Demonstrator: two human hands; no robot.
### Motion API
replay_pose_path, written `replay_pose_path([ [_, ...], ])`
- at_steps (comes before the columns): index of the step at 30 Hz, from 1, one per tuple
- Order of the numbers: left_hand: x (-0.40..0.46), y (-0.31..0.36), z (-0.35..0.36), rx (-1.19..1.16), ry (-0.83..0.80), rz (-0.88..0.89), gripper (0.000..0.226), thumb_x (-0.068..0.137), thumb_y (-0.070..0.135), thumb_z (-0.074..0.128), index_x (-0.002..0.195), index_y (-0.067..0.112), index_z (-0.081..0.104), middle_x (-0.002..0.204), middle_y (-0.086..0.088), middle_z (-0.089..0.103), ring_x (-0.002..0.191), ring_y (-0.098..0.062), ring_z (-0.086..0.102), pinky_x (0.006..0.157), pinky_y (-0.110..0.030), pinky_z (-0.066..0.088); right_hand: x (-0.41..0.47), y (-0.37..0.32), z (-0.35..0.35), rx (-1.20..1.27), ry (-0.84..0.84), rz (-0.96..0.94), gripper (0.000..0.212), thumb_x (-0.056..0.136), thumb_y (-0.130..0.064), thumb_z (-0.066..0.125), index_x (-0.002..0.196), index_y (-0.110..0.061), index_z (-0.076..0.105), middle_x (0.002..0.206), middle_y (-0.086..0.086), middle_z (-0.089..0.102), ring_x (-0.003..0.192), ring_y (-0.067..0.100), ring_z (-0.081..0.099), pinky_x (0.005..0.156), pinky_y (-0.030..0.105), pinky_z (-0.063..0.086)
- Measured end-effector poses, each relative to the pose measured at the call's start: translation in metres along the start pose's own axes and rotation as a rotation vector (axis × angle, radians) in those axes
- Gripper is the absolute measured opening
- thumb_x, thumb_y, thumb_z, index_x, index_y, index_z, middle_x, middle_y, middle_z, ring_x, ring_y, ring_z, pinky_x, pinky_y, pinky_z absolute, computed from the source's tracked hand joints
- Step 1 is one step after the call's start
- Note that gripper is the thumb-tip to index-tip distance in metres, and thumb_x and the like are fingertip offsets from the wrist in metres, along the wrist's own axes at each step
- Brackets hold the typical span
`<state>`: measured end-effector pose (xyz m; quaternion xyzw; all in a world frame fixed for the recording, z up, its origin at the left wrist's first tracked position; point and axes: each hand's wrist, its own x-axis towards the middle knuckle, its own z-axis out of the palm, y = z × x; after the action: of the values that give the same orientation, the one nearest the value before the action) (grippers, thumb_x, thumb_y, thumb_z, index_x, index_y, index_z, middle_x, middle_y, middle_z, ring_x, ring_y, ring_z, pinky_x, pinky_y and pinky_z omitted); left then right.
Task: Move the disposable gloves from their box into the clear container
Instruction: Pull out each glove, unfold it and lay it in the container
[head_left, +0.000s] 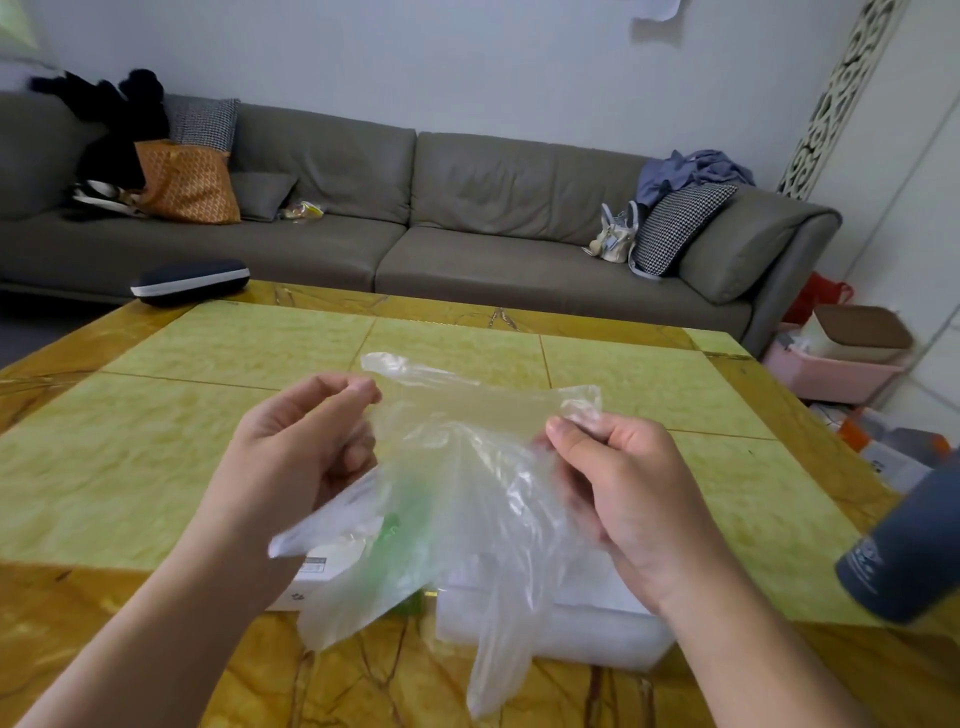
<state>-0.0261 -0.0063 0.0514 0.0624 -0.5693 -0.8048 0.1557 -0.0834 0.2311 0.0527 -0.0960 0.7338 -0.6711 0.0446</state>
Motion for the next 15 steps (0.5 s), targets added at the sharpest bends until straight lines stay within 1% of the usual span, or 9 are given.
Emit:
replay_pose_path([
  [2,0.001,0.003,-0.001,-0.004,0.025,-0.001,0.013,0.093,0.020,0.068,0.098,0.009,0.066,0.066,-0.002,0.046,0.055,-0.014,0.044,0.049,-0.019,0.042,0.003,-0.001,-0.010,-0.021,0.067,0.017,0.031,0.105,-0.024,0.062,0.082,-0.009,0.075,0.053,0.003,0.050,0.044,0.015,0.035,0.042,0.024,0.023],
  [5,0.008,0.011,-0.009,-0.029,0.086,0.054,0.008,0.094,0.020,0.067,0.097,0.013,0.063,0.066,0.002,0.048,0.057,-0.014,0.046,0.052,-0.023,0.044,0.012,0.002,-0.032,-0.176,0.183,0.054,0.036,0.105,-0.025,0.063,0.073,-0.010,0.069,0.048,0.000,0.050,0.040,0.014,0.038,0.039,0.023,0.027],
  [7,0.009,0.022,-0.015,0.045,0.124,0.169,0.015,0.086,0.027,0.072,0.093,0.017,0.064,0.070,0.004,0.051,0.063,-0.013,0.049,0.066,-0.030,0.044,0.017,0.006,-0.044,-0.268,0.239,0.093,0.038,0.104,-0.024,0.063,0.069,-0.010,0.067,0.047,-0.002,0.052,0.039,0.013,0.042,0.040,0.023,0.031],
  [9,0.002,0.032,-0.005,0.254,0.081,0.341,0.010,0.088,0.027,0.072,0.093,0.018,0.069,0.075,0.003,0.056,0.071,-0.014,0.051,0.078,-0.037,0.041,0.020,0.011,-0.051,-0.325,0.247,0.143,0.033,0.101,-0.021,0.063,0.074,-0.002,0.069,0.047,-0.002,0.055,0.040,0.013,0.046,0.040,0.020,0.034],
  [10,-0.003,0.033,0.005,0.376,0.007,0.412,0.004,0.093,0.022,0.069,0.095,0.021,0.072,0.077,0.002,0.060,0.075,-0.016,0.054,0.081,-0.039,0.042,0.020,0.012,-0.051,-0.368,0.220,0.163,0.032,0.099,-0.019,0.063,0.075,0.002,0.067,0.048,-0.001,0.057,0.039,0.013,0.046,0.039,0.019,0.034],
  [11,-0.007,0.031,0.020,0.485,-0.087,0.451,0.009,0.098,0.020,0.065,0.098,0.024,0.074,0.080,0.004,0.064,0.078,-0.017,0.059,0.081,-0.038,0.046,0.019,0.014,-0.050,-0.428,0.184,0.177,0.033,0.098,-0.016,0.061,0.071,0.003,0.065,0.047,-0.001,0.057,0.037,0.012,0.046,0.039,0.018,0.035],
  [12,-0.013,0.026,0.038,0.620,-0.198,0.443,0.014,0.099,0.023,0.062,0.102,0.030,0.074,0.085,0.007,0.069,0.081,-0.015,0.064,0.081,-0.034,0.051,0.018,0.015,-0.049,-0.502,0.142,0.185,0.035,0.097,-0.015,0.060,0.066,0.000,0.064,0.045,-0.001,0.057,0.035,0.011,0.046,0.039,0.017,0.035],
  [13,-0.017,0.019,0.056,0.785,-0.319,0.393,0.016,0.099,0.030,0.060,0.106,0.036,0.073,0.093,0.013,0.072,0.085,-0.007,0.066,0.081,-0.028,0.053,0.017,0.016,-0.047,-0.573,0.104,0.194,0.036,0.096,-0.015,0.060,0.062,-0.003,0.064,0.043,-0.001,0.056,0.034,0.010,0.046,0.039,0.018,0.036],
  [15,-0.017,-0.006,0.083,1.149,-0.497,0.264,0.019,0.101,0.037,0.054,0.112,0.040,0.069,0.103,0.022,0.070,0.091,0.001,0.065,0.081,-0.019,0.054,0.016,0.018,-0.045,-0.665,0.057,0.205,0.040,0.096,-0.018,0.062,0.059,-0.006,0.066,0.043,0.000,0.059,0.033,0.010,0.048,0.041,0.020,0.037],
])
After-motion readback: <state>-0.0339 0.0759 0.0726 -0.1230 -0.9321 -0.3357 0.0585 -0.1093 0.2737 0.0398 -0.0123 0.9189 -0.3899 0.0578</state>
